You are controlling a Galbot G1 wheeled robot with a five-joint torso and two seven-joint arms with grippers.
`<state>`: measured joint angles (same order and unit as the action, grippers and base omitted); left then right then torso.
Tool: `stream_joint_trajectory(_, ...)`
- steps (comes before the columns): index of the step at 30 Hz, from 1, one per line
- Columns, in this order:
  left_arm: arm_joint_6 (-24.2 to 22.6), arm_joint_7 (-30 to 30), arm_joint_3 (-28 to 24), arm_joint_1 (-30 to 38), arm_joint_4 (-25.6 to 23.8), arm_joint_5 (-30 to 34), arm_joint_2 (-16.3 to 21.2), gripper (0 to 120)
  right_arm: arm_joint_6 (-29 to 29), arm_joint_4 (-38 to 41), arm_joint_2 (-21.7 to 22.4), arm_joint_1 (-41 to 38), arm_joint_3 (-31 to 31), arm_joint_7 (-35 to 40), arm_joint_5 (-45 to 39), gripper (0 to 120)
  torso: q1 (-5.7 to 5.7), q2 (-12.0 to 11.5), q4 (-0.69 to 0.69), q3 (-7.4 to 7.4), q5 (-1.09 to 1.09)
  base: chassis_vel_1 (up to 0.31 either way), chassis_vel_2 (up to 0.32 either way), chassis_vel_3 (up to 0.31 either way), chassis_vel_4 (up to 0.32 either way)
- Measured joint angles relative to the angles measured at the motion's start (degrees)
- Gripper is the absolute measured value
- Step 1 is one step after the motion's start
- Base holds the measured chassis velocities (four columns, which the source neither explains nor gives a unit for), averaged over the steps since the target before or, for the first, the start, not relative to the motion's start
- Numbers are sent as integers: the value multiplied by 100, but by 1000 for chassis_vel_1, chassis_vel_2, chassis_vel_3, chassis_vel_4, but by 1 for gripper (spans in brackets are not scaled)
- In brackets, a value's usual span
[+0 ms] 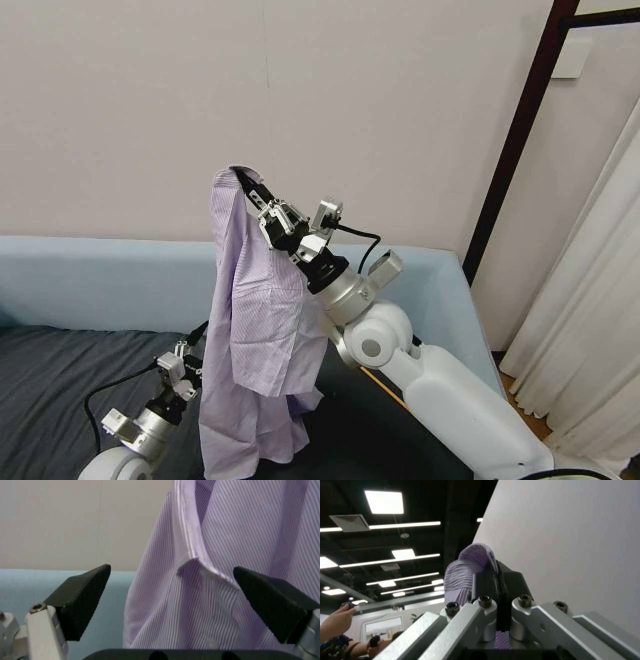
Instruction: Pick up the clothes from the sofa and hang them on the clothes hanger.
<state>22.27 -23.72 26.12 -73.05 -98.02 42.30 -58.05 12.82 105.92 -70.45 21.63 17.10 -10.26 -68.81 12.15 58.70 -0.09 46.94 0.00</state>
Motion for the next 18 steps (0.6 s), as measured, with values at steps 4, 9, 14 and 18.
stream_joint_trajectory(4,-6,23,-138,140,51,-4,-95,91,7,-56,-12,16,33,-59,21,0,0,0,0,0,0,0,0,0,0)
stream_joint_trajectory(9,-4,48,-282,291,170,-16,-230,78,23,-151,-70,12,60,-108,51,0,0,0,0,0,0,0,0,0,0)
stream_joint_trajectory(14,50,23,-327,311,276,-29,-262,60,48,-312,-93,1,40,-161,62,0,0,0,0,0,0,0,0,0,0)
stream_joint_trajectory(18,97,-39,-287,265,313,-28,-262,47,75,-443,-92,32,-28,-195,68,0,1,0,0,0,0,0,0,0,0)
